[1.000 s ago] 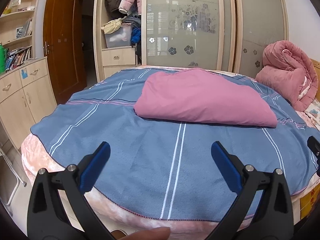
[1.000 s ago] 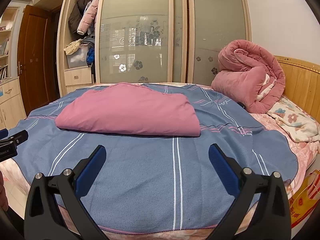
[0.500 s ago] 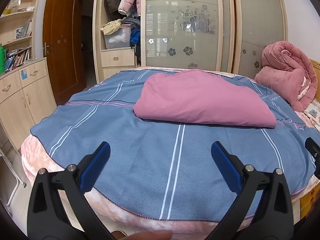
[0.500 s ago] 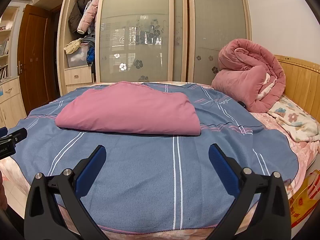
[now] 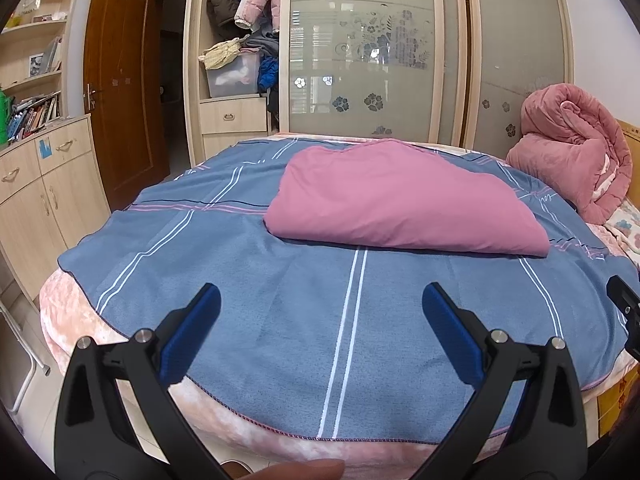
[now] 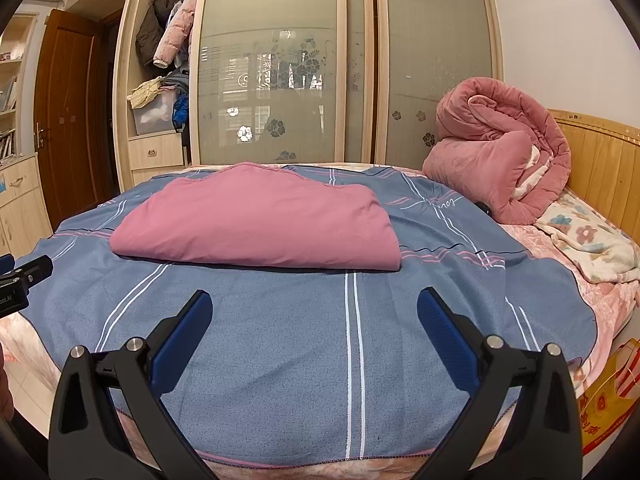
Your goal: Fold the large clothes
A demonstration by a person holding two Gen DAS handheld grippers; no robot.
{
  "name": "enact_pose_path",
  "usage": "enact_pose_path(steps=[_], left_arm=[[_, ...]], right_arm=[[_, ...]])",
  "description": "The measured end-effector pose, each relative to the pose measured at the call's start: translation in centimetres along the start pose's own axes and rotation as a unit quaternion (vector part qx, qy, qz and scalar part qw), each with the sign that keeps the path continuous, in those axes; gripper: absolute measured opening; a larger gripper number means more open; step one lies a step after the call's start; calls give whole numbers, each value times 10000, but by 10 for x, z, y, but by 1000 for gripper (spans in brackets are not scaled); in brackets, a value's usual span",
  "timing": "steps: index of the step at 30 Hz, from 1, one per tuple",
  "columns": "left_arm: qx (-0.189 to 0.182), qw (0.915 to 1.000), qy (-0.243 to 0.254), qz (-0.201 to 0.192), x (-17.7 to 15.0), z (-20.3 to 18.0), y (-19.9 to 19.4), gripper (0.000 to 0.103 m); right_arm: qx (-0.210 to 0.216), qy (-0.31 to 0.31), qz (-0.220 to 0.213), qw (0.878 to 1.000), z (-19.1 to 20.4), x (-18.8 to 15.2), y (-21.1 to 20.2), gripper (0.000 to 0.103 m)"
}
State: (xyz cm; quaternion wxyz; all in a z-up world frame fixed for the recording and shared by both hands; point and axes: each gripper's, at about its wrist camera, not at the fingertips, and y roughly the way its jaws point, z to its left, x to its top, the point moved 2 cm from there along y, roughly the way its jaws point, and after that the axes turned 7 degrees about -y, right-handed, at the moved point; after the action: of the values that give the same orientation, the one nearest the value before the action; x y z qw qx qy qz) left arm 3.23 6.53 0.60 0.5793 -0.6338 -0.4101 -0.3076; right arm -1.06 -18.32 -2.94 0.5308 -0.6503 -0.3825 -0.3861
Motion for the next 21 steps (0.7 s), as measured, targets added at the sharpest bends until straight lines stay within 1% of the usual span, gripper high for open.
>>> enact_pose_path(steps=[21], left_arm=[[-11,10000,30,-13,0,-2,0,101]], right_arm=[[-16,5,9,10000,-2,-1,3,102]])
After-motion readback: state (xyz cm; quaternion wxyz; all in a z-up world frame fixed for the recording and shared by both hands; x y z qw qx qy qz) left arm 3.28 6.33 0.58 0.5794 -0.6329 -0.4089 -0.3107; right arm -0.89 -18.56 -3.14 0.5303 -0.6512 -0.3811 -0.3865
